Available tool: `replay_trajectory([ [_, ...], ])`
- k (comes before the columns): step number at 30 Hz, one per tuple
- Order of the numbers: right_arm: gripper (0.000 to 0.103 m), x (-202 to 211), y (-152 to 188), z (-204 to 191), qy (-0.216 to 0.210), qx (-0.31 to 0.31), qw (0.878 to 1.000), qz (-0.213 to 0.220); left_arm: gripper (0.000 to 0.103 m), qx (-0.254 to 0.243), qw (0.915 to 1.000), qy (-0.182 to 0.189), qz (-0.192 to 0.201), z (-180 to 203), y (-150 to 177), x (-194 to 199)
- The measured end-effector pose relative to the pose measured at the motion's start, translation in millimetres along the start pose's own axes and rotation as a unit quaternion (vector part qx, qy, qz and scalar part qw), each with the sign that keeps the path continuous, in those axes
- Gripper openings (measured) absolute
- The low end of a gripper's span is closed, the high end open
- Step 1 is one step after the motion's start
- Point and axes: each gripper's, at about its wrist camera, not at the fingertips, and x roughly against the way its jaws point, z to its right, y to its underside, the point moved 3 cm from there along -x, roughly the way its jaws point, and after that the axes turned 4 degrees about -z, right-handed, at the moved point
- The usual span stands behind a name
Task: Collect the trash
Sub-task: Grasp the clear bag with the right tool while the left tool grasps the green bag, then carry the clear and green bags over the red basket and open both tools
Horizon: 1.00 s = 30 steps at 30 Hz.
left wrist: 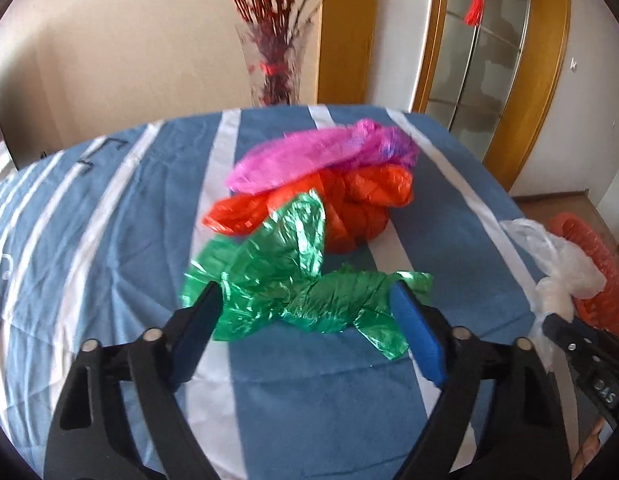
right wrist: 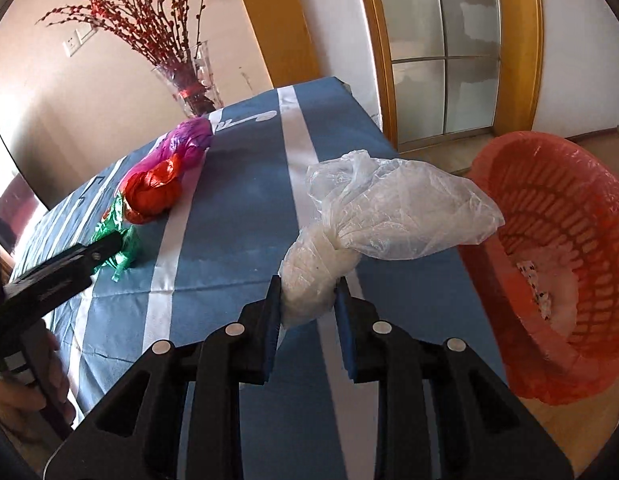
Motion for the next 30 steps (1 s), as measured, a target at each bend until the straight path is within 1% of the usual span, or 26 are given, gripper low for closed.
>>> replay_trajectory([
  [4, 0.026, 2, 0, 4, -0.004, -0.002, 1.0, 0.001, 0.072, 0.009, 0.9997, 0.015, -0.016, 0, 3, -11],
  [7, 0.026, 3, 0, 3, -0.006, -0.003, 1.0, 0.002, 0.066, 0.009, 0.9995, 0.024, -0.018, 0, 5, -13],
  [9, 0.026, 3, 0, 2, -0.007, -0.003, 1.0, 0.002, 0.063, 0.008, 0.9994, 0.027, -0.017, 0, 5, -15],
  [12, 0.026, 3, 2, 4, -0.008, -0.005, 1.0, 0.0, 0.056, 0.009, 0.9992, 0.036, -0.017, 0, 5, -15],
  [13, 0.026, 3, 2, 4, -0.008, -0.005, 1.0, 0.0, 0.051, 0.009, 0.9991, 0.039, -0.016, 1, 5, -14],
  [19, 0.027, 7, 4, 3, -0.009, -0.004, 1.0, 0.005, 0.041, 0.0, 0.9991, 0.041, -0.013, 4, 7, -7],
  [23, 0.026, 14, 5, 3, -0.009, -0.001, 1.0, 0.012, 0.038, 0.002, 0.9989, 0.046, -0.012, 3, 11, 0],
  [30, 0.026, 32, 7, 8, -0.01, 0.002, 1.0, 0.026, 0.038, -0.004, 0.9982, 0.06, 0.001, 13, 18, 21],
])
